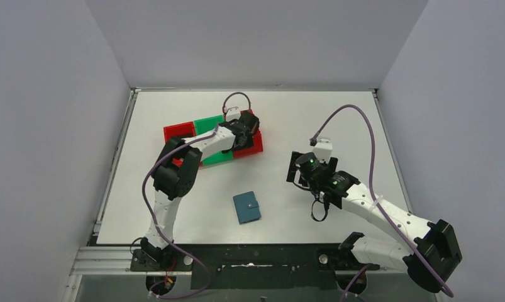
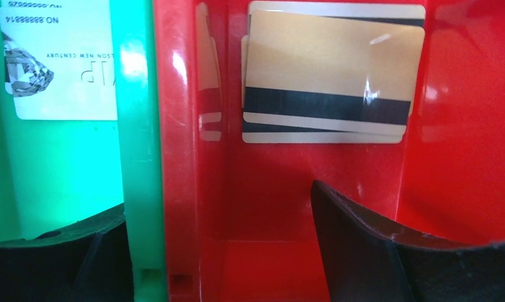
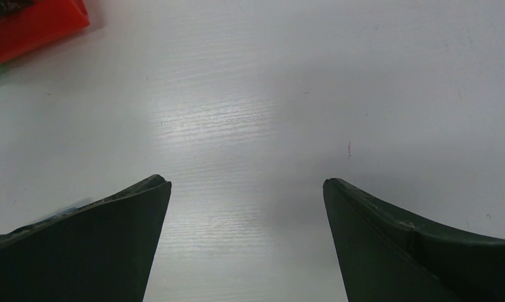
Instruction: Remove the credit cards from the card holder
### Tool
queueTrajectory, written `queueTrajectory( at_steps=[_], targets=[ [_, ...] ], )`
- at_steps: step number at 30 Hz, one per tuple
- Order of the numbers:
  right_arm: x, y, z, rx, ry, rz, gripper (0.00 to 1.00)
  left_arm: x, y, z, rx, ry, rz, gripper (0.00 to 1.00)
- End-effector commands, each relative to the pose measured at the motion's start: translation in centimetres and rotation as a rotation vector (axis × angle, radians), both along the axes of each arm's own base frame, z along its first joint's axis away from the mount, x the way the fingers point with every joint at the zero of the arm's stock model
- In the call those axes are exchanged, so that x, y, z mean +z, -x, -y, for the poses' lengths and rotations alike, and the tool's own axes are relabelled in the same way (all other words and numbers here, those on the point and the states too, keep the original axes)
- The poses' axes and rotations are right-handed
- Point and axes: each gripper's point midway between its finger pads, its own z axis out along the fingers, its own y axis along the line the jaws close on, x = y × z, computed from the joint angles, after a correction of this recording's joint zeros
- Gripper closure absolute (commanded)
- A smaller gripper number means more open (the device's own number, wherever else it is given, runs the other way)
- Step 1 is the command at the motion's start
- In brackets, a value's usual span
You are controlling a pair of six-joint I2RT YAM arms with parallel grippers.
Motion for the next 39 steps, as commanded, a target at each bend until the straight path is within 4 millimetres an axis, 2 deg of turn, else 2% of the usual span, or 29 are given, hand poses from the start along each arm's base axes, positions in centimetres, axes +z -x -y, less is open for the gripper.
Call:
queueTrajectory(
  at_steps=[1, 8, 13, 20, 27, 39],
  targets=[
    [1.7, -1.0, 0.9, -0.069, -0.011, 0.07, 0.02, 2.4, 1.6, 4.3, -0.027, 0.115, 0.039, 0.28],
    [2.4, -0.9, 3.1, -0.164, -0.004, 0.113, 0.02, 2.1, 4.5, 9.8, -0.129, 0.162, 0.02, 0.29],
    [2.5, -0.6, 4.9, -0.235, -0.025, 0.14, 0.02, 2.9, 6.5, 13.0, -0.19, 0.171, 0.027, 0.29],
    [1.9, -0.7, 6.1, -0.267, -0.065, 0.129, 0.02, 4.4, 8.1, 15.6, -0.227, 0.208, 0.053, 0.29],
    [1.7, -0.8, 6.5, -0.271, -0.079, 0.116, 0.02, 3.4, 7.7, 14.7, -0.216, 0.14, 0.059, 0.24],
    [1.2, -0.6, 6.7, -0.27, -0.071, 0.104, 0.02, 1.1, 4.8, 12.4, -0.222, 0.063, 0.05, 0.2]
  ],
)
